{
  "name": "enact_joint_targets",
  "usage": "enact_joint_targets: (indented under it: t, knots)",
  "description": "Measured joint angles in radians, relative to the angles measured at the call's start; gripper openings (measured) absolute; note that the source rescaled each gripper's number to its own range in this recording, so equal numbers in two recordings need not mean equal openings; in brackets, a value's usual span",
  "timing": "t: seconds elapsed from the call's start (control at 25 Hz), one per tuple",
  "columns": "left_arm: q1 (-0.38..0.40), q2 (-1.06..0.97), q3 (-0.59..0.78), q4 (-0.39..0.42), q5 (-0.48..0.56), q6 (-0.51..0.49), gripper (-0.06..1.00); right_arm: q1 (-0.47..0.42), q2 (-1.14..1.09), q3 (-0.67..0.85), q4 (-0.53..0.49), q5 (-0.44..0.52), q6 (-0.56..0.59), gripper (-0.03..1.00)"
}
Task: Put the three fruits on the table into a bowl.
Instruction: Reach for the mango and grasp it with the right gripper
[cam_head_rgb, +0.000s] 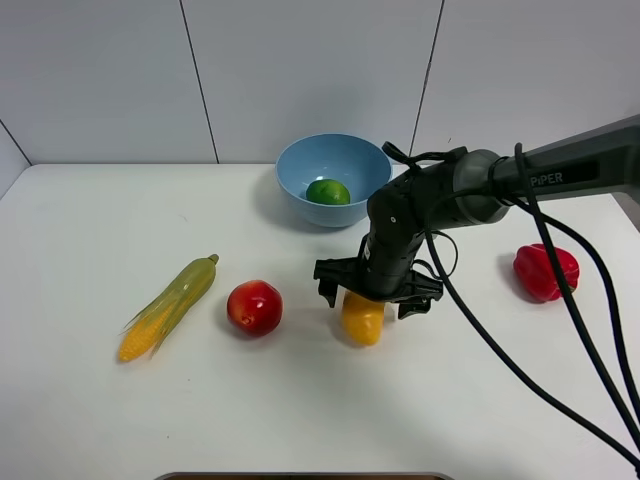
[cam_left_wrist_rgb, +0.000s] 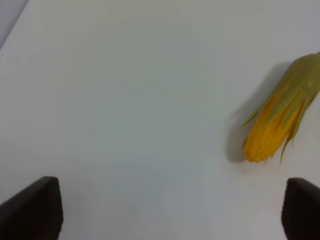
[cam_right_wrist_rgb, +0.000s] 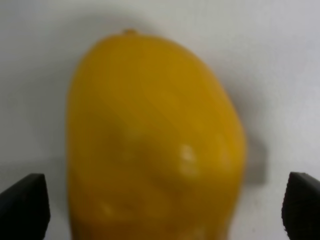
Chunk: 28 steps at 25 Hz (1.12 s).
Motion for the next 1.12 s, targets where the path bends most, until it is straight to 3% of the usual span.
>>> enact_joint_targets:
  t: [0.96, 1.04, 1.12]
  knots:
    - [0.0, 0.0, 0.0, 0.0, 0.0, 0.001, 0.7, -0.008, 0.029, 0.0, 0.008, -0.016, -0.024, 0.99]
    - [0.0, 0.0, 0.0, 0.0, 0.0, 0.001, 0.7, -0.008, 0.029, 0.0, 0.008, -0.018, -0.024, 0.91]
    - [0.0, 0.0, 0.0, 0.0, 0.0, 0.001, 0.7, -0.008, 0.029, 0.0, 0.007, -0.018, -0.024, 0.72]
